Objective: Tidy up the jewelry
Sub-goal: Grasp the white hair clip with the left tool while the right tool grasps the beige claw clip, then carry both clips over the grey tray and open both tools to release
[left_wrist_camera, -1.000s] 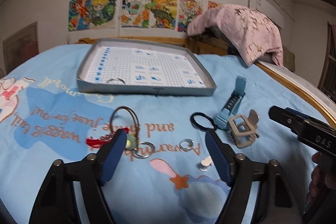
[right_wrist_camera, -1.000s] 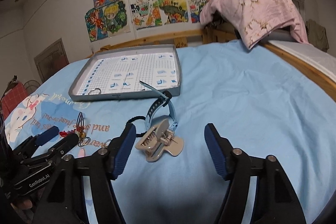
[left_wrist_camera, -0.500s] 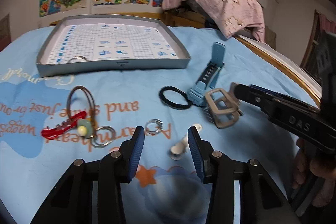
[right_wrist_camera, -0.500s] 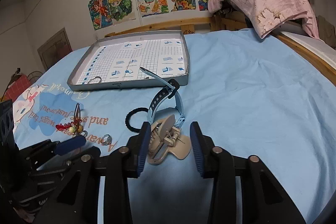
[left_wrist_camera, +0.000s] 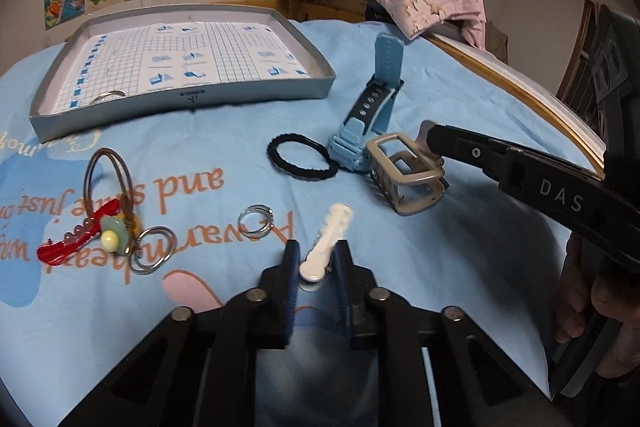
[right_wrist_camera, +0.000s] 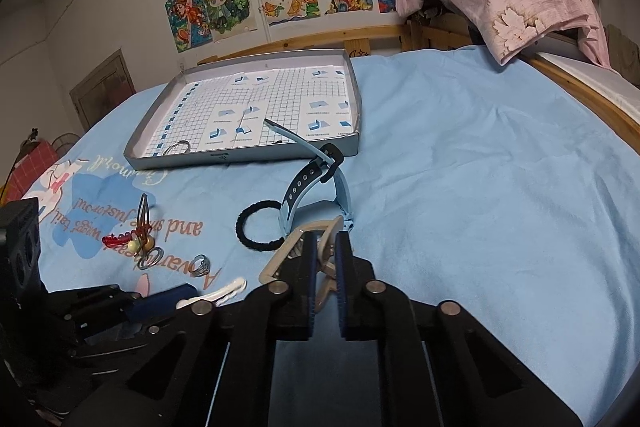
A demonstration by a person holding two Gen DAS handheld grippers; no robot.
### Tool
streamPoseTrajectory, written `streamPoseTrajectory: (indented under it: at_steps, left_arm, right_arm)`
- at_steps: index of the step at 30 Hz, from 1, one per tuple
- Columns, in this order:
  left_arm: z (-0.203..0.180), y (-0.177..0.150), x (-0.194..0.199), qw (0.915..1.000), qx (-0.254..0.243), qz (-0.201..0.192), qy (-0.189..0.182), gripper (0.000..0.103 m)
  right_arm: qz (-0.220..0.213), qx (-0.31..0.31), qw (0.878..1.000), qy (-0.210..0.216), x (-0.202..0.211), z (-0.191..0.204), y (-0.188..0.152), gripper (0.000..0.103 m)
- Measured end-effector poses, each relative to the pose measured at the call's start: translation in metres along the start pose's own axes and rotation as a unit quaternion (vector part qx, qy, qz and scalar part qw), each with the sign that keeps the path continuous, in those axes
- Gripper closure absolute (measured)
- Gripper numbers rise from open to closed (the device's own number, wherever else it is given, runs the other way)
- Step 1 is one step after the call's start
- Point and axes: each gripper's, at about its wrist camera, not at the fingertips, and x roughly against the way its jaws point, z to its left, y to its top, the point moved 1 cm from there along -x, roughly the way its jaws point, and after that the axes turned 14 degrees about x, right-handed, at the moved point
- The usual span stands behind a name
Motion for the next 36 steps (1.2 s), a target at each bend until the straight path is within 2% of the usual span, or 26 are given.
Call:
streamPoseTrajectory:
  at_steps: [9, 25, 31, 36]
  left_arm:
    - [0.002, 0.000, 0.006, 0.9999, 0.005, -0.011, -0.010, 0.089]
    - [0.014, 0.008, 0.041, 0.9960, 0.032, -0.082, 0.011, 0.089]
    - [0.022, 0.029, 0.061, 0.9915, 0.051, -0.119, 0.013, 0.089]
    - [0.045, 0.065, 0.080, 0.9857, 0.074, -0.151, 0.011, 0.089]
  right_arm:
    - [-0.009, -0.007, 1.000, 0.011, 0.002, -0.001, -0.002, 0.100]
    - [-0.069, -0.001, 0.997, 0.025, 0.027, 0.007, 0.002, 0.100]
    - [-0.096, 0.003, 0.995, 0.030, 0.039, 0.013, 0.014, 0.100]
    - [-0.120, 0.011, 0.992, 0.045, 0.033, 0.024, 0.050, 0.100]
